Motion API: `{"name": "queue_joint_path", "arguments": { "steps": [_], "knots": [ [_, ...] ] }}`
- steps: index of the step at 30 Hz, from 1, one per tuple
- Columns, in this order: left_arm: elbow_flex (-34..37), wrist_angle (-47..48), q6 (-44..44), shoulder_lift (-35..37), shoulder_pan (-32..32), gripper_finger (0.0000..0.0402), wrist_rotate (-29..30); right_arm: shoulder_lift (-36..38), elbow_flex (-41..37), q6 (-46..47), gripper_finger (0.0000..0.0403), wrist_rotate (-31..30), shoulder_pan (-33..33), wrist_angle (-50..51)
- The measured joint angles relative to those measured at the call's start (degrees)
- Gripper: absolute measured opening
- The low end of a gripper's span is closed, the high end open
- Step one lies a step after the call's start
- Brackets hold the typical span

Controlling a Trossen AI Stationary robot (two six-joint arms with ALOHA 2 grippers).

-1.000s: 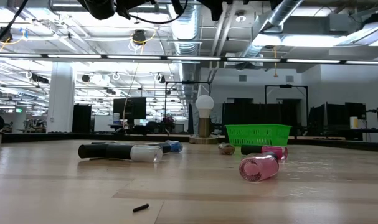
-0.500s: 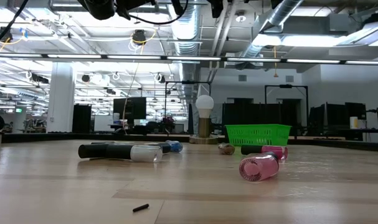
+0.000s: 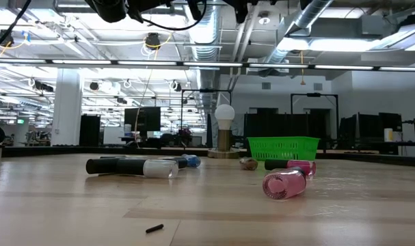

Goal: Pick & Place Nail Polish
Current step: Put the light blue nail polish bottle into the green bin

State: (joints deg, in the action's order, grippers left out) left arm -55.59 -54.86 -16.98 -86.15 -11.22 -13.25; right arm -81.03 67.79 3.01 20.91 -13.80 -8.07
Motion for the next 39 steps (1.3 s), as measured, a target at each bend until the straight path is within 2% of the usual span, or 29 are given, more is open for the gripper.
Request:
{"name": "queue_joint_path", "arguments": {
  "steps": [3, 9, 14, 20, 23, 28, 32, 39],
  "knots": [
    [0.0, -0.06, -0.01, 0.05, 0.0, 0.0161, -0.16, 1.28, 0.0, -0.08, 0.0045, -0.02, -0.75, 2.56],
    [0.02, 3.28, 0.03, 1.29, -0.48, 0.0236, -0.13, 4.35, 0.0, -0.6, 0.0046, 0.06, -3.15, 8.49],
    [0.17, 10.35, 0.11, 3.13, -1.45, 0.027, 0.53, 6.7, 0.07, -1.82, 0.0046, -1.99, -6.06, 16.89],
    [0.07, 23.08, 1.3, 9.66, -3.08, 0.0272, -0.45, 7.65, 0.02, -3.86, 0.0046, -16.15, -11.41, 37.21],
    [0.11, 29.47, 3.4, 12.9, -3.7, 0.0264, 0.14, 5.68, -1.07, -3.7, 0.0046, -21.74, -14.48, 43.59],
    [0.09, 36.47, 5.24, 17.16, -4.05, 0.0251, -0.09, -0.3, -3.65, -2.11, 0.0046, -22.93, -18.51, 47.78],
    [0.09, 38.03, 5.15, 18.73, -4.09, 0.0243, 0.26, -7.34, -4.48, -2.05, 0.0046, -22.64, -19.39, 49.12],
    [0.09, 40.0, 4.46, 19.19, -4.07, 0.0236, 0.28, -15.01, -4.37, -1.9, 0.0046, -22.58, -19.91, 50.21]
  ]
}}
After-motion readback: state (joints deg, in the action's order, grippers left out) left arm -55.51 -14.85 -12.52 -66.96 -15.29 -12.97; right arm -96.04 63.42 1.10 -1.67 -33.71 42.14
